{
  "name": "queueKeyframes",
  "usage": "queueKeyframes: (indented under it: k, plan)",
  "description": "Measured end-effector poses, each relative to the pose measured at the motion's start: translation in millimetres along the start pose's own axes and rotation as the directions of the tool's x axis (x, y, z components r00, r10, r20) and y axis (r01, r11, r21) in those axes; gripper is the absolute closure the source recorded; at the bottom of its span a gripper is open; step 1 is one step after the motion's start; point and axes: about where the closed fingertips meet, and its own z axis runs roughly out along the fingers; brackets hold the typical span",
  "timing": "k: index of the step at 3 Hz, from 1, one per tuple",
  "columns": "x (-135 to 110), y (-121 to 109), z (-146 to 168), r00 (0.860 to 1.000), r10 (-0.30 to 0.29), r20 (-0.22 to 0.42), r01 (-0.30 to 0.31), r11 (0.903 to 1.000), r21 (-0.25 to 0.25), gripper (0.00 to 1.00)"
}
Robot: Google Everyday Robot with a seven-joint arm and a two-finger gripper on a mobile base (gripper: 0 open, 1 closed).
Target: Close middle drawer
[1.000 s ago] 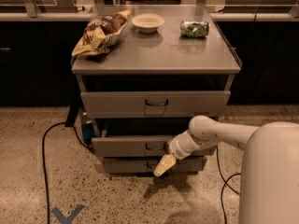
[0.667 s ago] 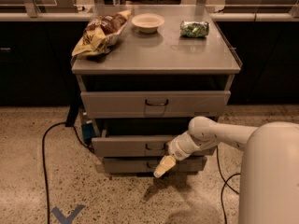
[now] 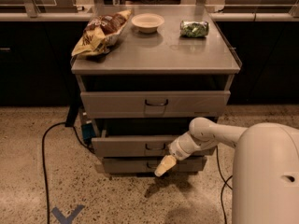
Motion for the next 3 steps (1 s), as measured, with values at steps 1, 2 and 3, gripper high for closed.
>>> queueKeyframes:
  k: [1,2,3]
  plan:
    - [-5.0,-30.9,-14.7,0.999,0.013,0.03,-0.015,0.9973,0.072,0.0]
    - [-5.1,-30.9,-14.7,0.999,0.013,0.03,-0.015,0.9973,0.072,0.0]
    - [-11.6,-39.6,-11.2,1.0,0.014,0.014,-0.015,0.9967,0.08,0.0]
